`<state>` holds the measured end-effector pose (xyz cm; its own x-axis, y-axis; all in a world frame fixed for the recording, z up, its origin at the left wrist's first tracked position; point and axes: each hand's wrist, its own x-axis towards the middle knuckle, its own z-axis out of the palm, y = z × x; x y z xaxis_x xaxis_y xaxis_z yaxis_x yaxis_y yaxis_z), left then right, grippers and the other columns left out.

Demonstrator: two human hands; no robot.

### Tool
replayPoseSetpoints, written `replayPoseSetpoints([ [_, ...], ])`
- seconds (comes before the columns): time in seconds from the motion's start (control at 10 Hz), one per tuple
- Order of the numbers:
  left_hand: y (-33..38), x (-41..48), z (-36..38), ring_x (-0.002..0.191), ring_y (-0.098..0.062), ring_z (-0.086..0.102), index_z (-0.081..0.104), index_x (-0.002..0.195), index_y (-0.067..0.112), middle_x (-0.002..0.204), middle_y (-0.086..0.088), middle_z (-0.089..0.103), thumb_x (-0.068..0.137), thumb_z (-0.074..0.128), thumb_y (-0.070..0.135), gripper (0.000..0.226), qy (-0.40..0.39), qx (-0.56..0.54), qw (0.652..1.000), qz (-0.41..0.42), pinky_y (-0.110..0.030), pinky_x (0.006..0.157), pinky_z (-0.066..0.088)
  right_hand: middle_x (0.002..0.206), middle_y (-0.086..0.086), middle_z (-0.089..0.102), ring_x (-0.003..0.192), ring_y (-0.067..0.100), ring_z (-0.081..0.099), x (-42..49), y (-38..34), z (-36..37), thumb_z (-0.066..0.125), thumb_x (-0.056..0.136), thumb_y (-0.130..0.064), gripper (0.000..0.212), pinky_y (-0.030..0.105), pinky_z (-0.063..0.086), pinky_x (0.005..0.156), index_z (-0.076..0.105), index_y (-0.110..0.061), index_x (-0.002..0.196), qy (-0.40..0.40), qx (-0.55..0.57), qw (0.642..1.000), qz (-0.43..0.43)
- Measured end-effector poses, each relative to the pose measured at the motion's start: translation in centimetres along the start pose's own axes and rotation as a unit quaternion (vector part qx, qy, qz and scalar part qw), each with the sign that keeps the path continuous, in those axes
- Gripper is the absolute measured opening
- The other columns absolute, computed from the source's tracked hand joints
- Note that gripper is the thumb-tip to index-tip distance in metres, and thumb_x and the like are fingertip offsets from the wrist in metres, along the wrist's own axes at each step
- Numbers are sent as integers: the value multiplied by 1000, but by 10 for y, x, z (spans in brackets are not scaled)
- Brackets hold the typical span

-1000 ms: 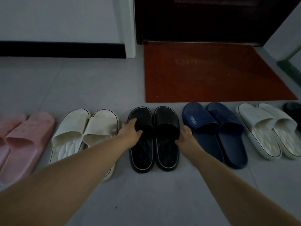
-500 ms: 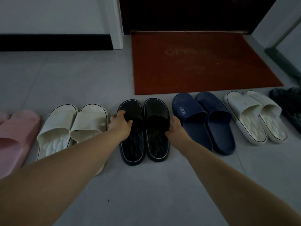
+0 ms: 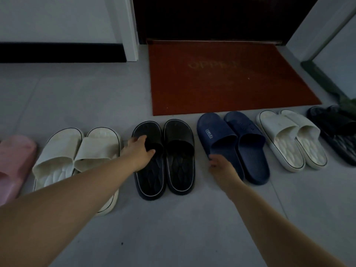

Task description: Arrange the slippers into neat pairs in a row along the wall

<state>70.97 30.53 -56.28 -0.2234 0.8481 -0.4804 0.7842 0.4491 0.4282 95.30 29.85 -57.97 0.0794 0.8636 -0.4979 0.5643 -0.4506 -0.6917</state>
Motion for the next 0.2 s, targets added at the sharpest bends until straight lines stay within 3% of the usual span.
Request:
replayPoseSetpoints([
  [0.1,-9,0,-9,139,-33,32,17,148,21,154,-13,24,90,52,39,70,-26,34,999,26,-44,115,30,138,10,48,119,28,51,-12,1,-1,48,89,-5,51,31,43,92,41,-16,138,-88,-123,988,-8],
  [0.2,-10,-5,-27,139,-26,35,19,148,14,154,-12,29,91,54,34,69,-84,1,995,49,-35,116,29,144,-1,42,126,17,46,-27,-23,-24,48,93,-16,55,21,37,99,27,-24,143,-213,-259,942,-30],
])
